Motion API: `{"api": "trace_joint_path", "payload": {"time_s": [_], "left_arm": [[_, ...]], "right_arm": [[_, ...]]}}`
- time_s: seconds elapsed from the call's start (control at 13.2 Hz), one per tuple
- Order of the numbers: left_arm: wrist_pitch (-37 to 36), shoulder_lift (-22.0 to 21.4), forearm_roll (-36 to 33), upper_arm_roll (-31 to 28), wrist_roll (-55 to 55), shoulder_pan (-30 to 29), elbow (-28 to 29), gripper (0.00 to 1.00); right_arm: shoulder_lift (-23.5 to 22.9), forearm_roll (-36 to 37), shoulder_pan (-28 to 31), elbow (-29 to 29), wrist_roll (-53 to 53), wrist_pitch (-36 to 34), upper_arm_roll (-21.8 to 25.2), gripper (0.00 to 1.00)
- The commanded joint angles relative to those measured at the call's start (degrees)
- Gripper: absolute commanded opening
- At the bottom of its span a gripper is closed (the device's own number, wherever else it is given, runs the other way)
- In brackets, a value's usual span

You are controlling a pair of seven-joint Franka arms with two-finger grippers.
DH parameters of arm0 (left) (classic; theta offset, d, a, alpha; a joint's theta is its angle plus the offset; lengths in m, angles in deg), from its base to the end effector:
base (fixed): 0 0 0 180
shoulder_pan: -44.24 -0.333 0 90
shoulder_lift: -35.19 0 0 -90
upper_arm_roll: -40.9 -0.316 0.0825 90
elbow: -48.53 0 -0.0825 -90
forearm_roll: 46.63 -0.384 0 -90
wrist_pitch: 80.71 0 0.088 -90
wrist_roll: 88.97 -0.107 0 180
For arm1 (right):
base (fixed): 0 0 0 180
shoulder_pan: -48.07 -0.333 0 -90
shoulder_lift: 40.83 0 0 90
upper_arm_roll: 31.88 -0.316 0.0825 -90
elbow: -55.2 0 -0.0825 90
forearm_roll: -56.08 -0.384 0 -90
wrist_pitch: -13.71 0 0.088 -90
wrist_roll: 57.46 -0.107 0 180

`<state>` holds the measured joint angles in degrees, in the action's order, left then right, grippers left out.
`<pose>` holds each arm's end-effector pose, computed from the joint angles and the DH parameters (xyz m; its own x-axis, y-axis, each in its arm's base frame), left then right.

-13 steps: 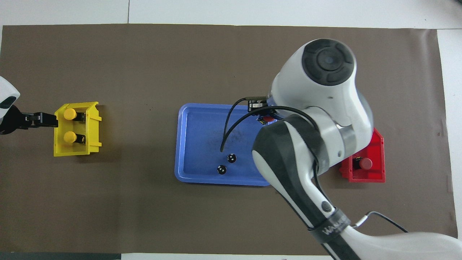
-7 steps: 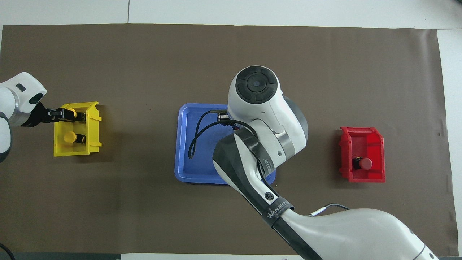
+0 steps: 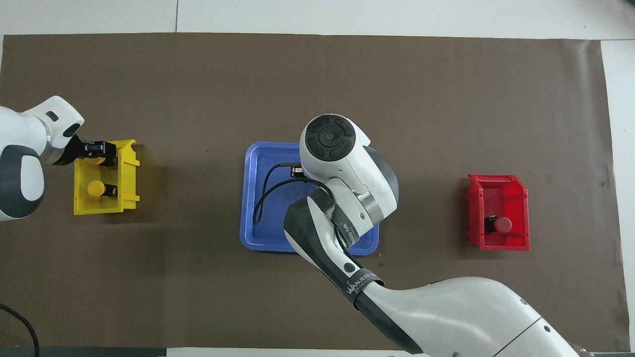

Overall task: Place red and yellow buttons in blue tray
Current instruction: 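Carry the red button into the blue tray while the left gripper reaches the yellow bin, then return the right gripper to the red bin while the left gripper grasps a yellow button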

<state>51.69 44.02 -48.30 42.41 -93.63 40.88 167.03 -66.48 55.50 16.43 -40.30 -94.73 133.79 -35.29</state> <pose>0.5822 0.0197 0.3666 0.9939 -0.0681 0.0864 -0.0660 -0.9975 -0.0262 0.5494 0.3808 0.3460 0.9982 -0.0492 -0.0353 -0.0498 -0.9986 -0.0164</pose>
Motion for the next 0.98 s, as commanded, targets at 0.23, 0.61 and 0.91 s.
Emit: {"api": "trace_joint_path", "payload": {"time_s": [0.23, 0.61, 0.91], "left_arm": [[0.67, 0.49, -0.44, -0.54, 0.09, 0.02, -0.46, 0.74], [0.5, 0.49, -0.44, -0.55, 0.0, -0.5, -0.55, 0.64], [0.41, 0.49, -0.44, -0.55, 0.09, -0.59, -0.2, 0.41]], "right_arm": [[6.36, 1.63, 5.51, 4.45, 5.67, -10.28, 1.3, 0.71], [31.05, 0.67, 23.0, -22.4, 30.29, -8.55, 1.21, 0.71], [40.83, -3.79, 34.95, -38.85, 47.87, -2.93, 1.38, 0.7]]}}
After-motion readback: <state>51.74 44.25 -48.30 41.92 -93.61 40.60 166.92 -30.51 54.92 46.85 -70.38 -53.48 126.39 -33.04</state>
